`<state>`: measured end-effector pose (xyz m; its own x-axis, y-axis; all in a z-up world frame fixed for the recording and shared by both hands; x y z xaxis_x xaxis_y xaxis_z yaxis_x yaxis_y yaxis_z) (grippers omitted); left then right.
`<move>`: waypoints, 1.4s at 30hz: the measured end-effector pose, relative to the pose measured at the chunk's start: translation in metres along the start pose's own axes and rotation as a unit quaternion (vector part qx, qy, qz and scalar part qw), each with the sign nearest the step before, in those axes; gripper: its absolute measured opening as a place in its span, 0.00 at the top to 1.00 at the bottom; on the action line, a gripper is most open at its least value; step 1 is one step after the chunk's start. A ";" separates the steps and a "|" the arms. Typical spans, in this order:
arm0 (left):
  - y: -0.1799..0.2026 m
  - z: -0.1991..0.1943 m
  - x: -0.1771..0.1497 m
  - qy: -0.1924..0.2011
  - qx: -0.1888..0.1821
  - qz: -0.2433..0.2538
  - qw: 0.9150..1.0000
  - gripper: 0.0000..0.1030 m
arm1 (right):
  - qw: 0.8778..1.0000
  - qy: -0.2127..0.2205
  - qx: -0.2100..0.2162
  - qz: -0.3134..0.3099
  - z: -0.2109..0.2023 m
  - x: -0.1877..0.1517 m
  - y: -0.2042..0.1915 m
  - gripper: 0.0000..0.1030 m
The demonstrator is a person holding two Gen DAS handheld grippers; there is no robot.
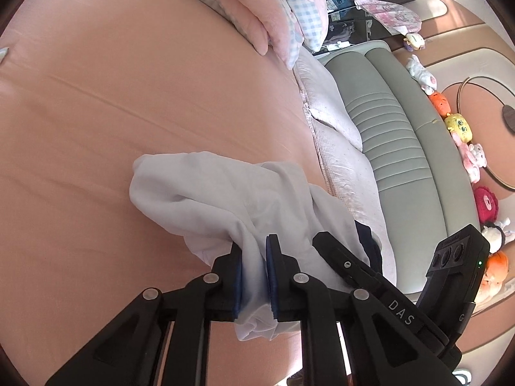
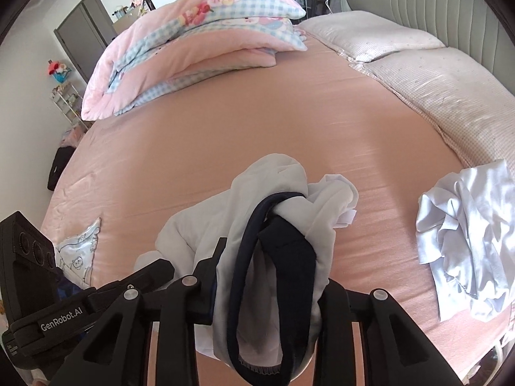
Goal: Fold clothes
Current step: 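Lift the folded shirt with both grippers and fold it over again, then lay the shirt bundle down and open both grippers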
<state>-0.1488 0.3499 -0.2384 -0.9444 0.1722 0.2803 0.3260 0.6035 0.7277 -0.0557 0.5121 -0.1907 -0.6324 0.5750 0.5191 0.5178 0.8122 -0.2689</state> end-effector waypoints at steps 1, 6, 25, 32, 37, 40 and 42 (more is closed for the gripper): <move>-0.001 -0.003 0.000 0.000 0.001 -0.001 1.000 0.89 | 1.000 -0.003 0.000 0.000 0.001 0.001 0.000 0.70; -0.007 -0.017 -0.005 -0.002 0.008 0.006 1.000 0.89 | 0.999 -0.037 0.008 0.027 0.010 0.000 0.009 0.70; -0.045 -0.020 -0.019 -0.068 0.076 0.010 0.995 0.89 | 0.986 -0.135 0.036 0.087 0.034 -0.030 0.060 0.59; -0.047 -0.023 -0.013 -0.096 0.043 -0.027 0.994 0.30 | 0.983 -0.137 0.042 0.113 0.020 -0.026 0.085 0.26; -0.041 -0.027 -0.009 -0.097 0.038 -0.021 0.994 0.28 | 0.983 -0.124 0.030 0.128 0.006 -0.023 0.109 0.24; -0.042 -0.024 -0.004 -0.093 0.057 -0.012 0.994 0.28 | 0.980 -0.114 0.043 0.155 0.000 -0.022 0.126 0.24; -0.044 -0.019 0.000 -0.094 0.064 -0.012 0.993 0.28 | 0.978 -0.110 0.050 0.169 0.000 -0.021 0.137 0.24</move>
<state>-0.1625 0.3085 -0.2585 -0.9470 0.2925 0.1331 0.3069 0.7005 0.6443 0.0287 0.6114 -0.2383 -0.5494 0.8109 0.2015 0.6666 0.5708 -0.4794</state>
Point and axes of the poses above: each gripper's, at about its wrist camera, not at the fingertips, and z roughly the way its jaws point, y to its right, x to its top, the point moved 1 cm from there along z, roughly the way its jaws point, and after that the axes turned 1 degree about -y, right-handed, at the moved point
